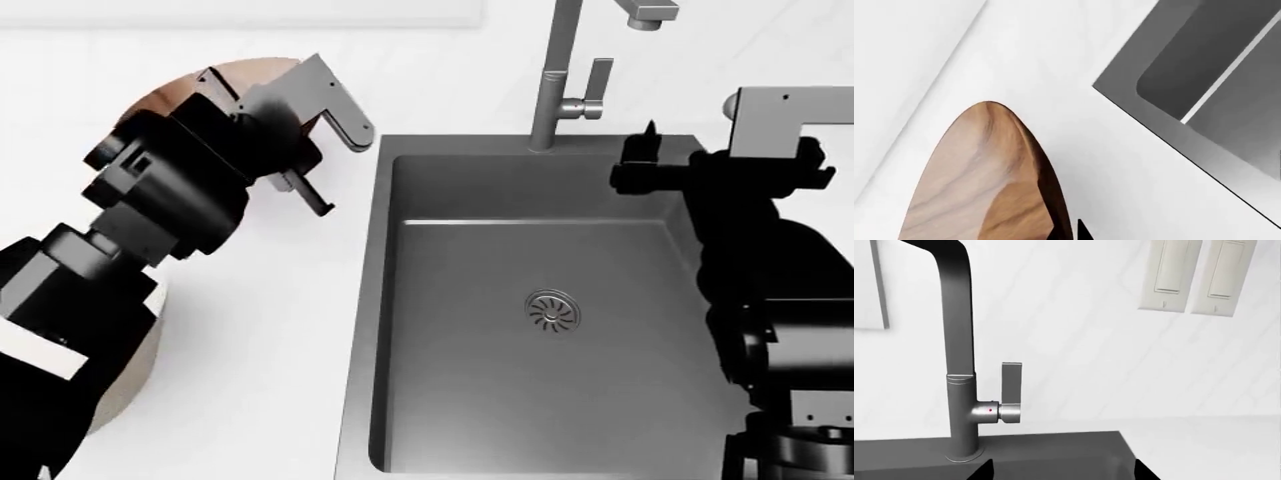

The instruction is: Stack the bowls in the sink.

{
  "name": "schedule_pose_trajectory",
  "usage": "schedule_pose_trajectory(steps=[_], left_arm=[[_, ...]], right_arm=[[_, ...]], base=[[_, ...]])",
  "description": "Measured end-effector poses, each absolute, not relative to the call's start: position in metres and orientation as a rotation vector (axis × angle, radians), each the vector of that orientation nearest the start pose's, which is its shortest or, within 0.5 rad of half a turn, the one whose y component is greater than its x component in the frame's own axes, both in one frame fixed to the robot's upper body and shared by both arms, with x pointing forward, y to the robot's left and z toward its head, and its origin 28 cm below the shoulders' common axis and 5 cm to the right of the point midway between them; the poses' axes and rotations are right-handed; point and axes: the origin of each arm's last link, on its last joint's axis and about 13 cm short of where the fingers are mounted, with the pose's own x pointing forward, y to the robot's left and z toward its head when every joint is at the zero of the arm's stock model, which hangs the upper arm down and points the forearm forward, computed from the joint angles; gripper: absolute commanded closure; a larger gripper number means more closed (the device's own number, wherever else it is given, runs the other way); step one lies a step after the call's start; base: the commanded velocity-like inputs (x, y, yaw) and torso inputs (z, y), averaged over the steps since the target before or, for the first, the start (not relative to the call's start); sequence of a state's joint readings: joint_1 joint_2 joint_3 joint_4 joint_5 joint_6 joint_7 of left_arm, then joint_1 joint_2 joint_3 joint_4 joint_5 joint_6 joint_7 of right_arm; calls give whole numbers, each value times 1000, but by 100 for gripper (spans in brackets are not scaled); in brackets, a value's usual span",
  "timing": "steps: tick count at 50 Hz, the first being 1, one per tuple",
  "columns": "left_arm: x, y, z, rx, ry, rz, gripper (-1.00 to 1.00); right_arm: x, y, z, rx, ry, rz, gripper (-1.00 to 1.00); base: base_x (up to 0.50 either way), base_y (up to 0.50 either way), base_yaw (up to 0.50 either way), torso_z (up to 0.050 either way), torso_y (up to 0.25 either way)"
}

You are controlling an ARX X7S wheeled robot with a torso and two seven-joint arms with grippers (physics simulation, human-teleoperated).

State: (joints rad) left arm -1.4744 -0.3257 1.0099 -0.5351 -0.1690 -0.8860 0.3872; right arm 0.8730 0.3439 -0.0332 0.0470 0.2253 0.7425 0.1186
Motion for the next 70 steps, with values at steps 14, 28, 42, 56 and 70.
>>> schedule_pose_trajectory(steps=[14,28,42,56,70], left_arm=[[384,221,294,1003,240,-413,100],[382,181,298,1088,112,-575,100],[376,130,297,1132,7,-765,100],[365,93,285,1149,-45,-925,100],[360,66,263,1134,-51,-1060,100]], right_arm=[[333,-195,232,-83,-106,-229,-100],[312,-219,243,-80,-126,-308,-100],[292,-237,248,-75,-138,-364,-100],[282,-244,250,-67,-147,-388,-100],[276,-248,249,-65,-148,-402,-100]], base=[[0,0,0,0,0],[0,0,0,0,0],[0,0,0,0,0],[0,0,0,0,0],[0,0,0,0,0]])
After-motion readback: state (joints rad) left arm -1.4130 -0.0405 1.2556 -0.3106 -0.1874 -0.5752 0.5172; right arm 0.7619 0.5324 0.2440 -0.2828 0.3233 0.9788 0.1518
